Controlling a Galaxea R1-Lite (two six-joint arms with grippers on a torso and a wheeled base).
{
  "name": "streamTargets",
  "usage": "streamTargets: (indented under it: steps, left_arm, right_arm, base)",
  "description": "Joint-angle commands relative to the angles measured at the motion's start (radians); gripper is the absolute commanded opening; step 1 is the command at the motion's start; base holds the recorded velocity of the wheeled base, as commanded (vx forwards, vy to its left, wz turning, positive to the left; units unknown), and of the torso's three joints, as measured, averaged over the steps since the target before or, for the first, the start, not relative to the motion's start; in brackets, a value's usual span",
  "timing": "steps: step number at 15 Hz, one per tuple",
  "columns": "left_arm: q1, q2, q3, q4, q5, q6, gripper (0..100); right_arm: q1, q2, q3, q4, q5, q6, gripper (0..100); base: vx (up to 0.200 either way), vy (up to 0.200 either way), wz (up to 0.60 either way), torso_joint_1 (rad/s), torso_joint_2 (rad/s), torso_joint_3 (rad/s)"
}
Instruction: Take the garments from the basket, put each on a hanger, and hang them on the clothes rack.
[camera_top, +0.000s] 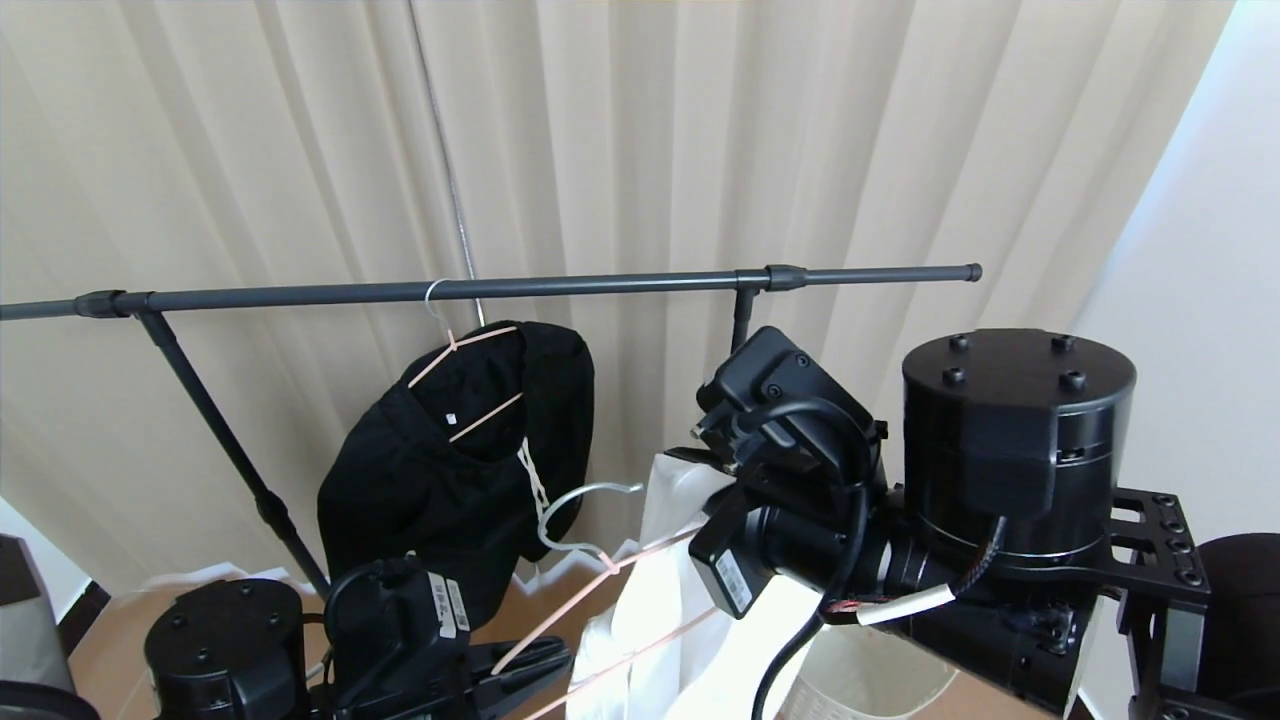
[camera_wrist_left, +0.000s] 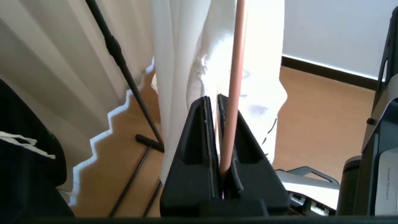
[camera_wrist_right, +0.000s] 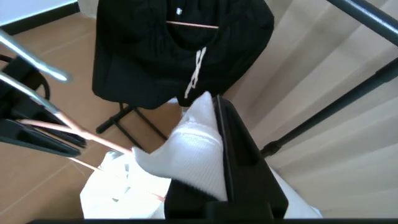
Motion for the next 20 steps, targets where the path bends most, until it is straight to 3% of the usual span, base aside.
streamTargets:
  steps: [1,4,5,11,14,18,20]
  left_arm:
    - [0.0,0.003,0.0,-0.001,0.0,0.0,0]
    - [0.0,0.003,0.0,-0.001,0.002,0.0,0]
    - [0.0,0.003,0.0,-0.001,0.002,0.001,0]
    - [0.0,0.003,0.0,-0.001,0.002,0.001,0]
    - [0.0,0.003,0.0,-0.001,0.002,0.0,0]
    - [0.003,0.003,0.0,-0.001,0.002,-0.002,0]
    - [0.006,0.005,-0.002,-0.001,0.003,-0.038,0]
  right_arm:
    - [0.036,0.023,-0.021,0.0,-0.032,0.033,0]
    - [0.041,0.044,-0.025,-0.017,-0.071,0.062,0]
    - [0.041,0.048,-0.018,-0.045,-0.082,0.062,100]
    - [0.004,0.058,-0.023,-0.099,-0.14,0.062,100]
    - [0.002,0.135,-0.067,-0.149,-0.229,0.057,100]
    - [0.002,0.156,-0.084,-0.142,-0.249,0.053,100]
    - [0.004,0.155,-0.081,-0.137,-0.252,0.051,100]
  base:
    - [0.0,0.0,0.0,0.0,0.0,0.0]
    - [0.0,0.0,0.0,0.0,0.0,0.0]
    - [0.0,0.0,0.0,0.0,0.0,0.0]
    - [0.0,0.0,0.0,0.0,0.0,0.0]
    - [0.0,0.0,0.0,0.0,0.0,0.0]
    - [0.0,0.0,0.0,0.0,0.0,0.0]
    - [0.0,0.0,0.0,0.0,0.0,0.0]
